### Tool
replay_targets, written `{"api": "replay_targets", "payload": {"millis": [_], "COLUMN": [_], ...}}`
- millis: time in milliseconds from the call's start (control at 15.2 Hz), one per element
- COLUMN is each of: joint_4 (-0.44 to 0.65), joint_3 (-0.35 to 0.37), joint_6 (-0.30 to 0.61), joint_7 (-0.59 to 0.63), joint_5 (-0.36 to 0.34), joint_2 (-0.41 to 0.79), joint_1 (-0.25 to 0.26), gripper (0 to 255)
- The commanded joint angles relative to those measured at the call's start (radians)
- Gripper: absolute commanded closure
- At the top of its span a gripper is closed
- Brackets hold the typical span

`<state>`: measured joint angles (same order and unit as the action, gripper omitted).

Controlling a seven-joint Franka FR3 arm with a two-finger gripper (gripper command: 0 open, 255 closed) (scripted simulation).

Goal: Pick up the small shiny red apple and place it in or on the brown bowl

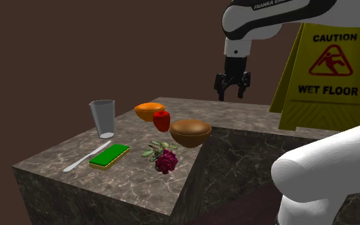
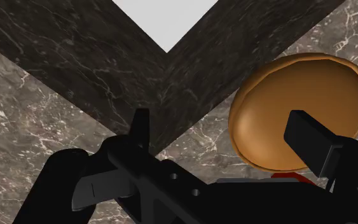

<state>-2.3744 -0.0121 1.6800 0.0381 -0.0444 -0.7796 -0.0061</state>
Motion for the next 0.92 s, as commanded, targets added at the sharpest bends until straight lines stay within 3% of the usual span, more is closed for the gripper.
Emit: {"api": "replay_targets", "payload": {"millis": [0,858], "joint_4": [0.000,0.324], "joint_3": [0.000,0.100], "joint_6": [0.000,0.108], "joint_7": [0.000,-0.081], "joint_5": [0.000,-0.032], "joint_2": [0.000,0.528], "joint_1": [0.000,0.094], "gripper": [0,0]}}
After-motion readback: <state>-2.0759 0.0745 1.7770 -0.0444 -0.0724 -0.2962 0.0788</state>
